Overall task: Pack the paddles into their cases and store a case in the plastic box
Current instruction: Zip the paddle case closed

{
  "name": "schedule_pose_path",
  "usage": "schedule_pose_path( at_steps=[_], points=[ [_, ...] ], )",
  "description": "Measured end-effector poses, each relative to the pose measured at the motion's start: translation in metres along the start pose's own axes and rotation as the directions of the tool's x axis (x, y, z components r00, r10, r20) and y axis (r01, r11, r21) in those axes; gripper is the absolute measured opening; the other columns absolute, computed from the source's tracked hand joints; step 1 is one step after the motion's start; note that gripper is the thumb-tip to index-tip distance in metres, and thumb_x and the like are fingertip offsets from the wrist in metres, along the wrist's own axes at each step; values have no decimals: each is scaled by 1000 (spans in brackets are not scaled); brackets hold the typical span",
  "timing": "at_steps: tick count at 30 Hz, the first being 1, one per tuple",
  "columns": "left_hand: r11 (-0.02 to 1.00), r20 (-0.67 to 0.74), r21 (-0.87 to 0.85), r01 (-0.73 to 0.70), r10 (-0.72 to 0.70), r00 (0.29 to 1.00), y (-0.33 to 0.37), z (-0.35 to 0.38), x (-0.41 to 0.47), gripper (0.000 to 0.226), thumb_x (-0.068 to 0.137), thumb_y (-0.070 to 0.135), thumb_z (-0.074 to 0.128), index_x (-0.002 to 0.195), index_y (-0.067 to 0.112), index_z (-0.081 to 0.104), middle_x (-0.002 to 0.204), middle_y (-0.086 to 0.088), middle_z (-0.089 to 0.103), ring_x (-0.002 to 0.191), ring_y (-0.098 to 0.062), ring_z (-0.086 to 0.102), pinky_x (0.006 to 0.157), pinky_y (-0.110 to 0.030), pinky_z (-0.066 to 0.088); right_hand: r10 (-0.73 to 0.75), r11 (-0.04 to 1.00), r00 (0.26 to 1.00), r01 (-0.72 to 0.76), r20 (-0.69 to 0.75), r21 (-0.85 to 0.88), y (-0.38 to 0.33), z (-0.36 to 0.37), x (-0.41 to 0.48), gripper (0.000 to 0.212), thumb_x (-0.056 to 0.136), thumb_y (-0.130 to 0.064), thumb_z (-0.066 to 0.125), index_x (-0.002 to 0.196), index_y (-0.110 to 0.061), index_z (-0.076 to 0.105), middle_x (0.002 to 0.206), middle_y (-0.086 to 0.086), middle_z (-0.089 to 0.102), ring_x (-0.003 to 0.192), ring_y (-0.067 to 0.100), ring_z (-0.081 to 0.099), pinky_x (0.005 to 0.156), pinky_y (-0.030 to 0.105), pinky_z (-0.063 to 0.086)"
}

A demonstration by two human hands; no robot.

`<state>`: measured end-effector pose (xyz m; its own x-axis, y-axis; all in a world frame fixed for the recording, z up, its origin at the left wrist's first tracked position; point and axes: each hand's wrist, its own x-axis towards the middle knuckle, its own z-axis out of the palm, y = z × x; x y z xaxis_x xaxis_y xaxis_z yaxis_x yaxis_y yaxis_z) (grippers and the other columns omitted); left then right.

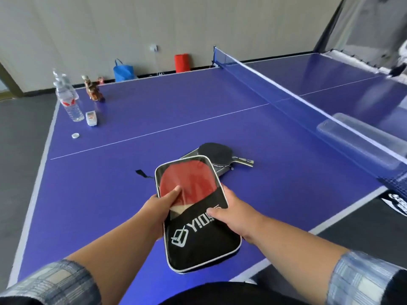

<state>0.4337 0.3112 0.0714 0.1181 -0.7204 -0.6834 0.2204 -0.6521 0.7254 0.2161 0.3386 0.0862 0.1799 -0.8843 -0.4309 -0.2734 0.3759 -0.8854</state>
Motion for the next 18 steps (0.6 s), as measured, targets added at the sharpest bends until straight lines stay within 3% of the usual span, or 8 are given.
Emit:
schedule_pose_path(
  at_steps=[3, 7, 10, 13, 18],
  points=[
    [999, 64, 12, -31, 30, 997, 5, 43, -6, 63, 67, 48, 88, 109, 14, 56, 90, -16, 77, 75, -37, 75, 61, -52, 60, 25, 996, 993, -14, -111, 92, 4, -40, -19, 58, 84, -30, 77, 130, -49, 48, 106, -9, 76, 94, 10, 74, 85, 33, 60],
    [997, 107, -15, -76, 78, 991, 7, 106, -10, 57, 72, 43, 86, 112, 14, 57, 89, -14, 77, 75, -36, 75, 61, -50, 59, 155, 969, 956, -97, -248, 229, 26, -90, -41, 50, 80, -42, 80, 123, -30, 56, 104, -5, 76, 85, 11, 76, 69, 27, 60],
    [994, 72, 10, -105, 104, 992, 6, 158, -7, 68, 64, 50, 87, 114, 16, 55, 100, -14, 74, 73, -36, 75, 62, -53, 59, 242, 936, 916, -133, -321, 325, 46, -126, -52, 40, 78, -48, 80, 110, -32, 61, 99, -3, 78, 87, 18, 75, 65, 35, 63],
    [993, 64, -7, -121, 121, 991, -1, 218, 1, 70, 62, 53, 86, 113, 18, 54, 100, -11, 73, 69, -34, 75, 59, -53, 59, 309, 892, 873, -128, -377, 434, 67, -172, -50, 35, 80, -43, 80, 106, -25, 65, 93, 0, 79, 83, 20, 76, 57, 34, 61],
    [995, 53, 22, -98, 96, 994, -20, 330, 28, 65, 59, 62, 81, 106, 22, 59, 93, -7, 76, 70, -31, 75, 62, -51, 60, 286, 899, 863, -90, -417, 429, 105, -283, -34, 16, 91, -32, 71, 104, -26, 66, 93, -1, 79, 82, 18, 77, 59, 33, 61]
  ],
)
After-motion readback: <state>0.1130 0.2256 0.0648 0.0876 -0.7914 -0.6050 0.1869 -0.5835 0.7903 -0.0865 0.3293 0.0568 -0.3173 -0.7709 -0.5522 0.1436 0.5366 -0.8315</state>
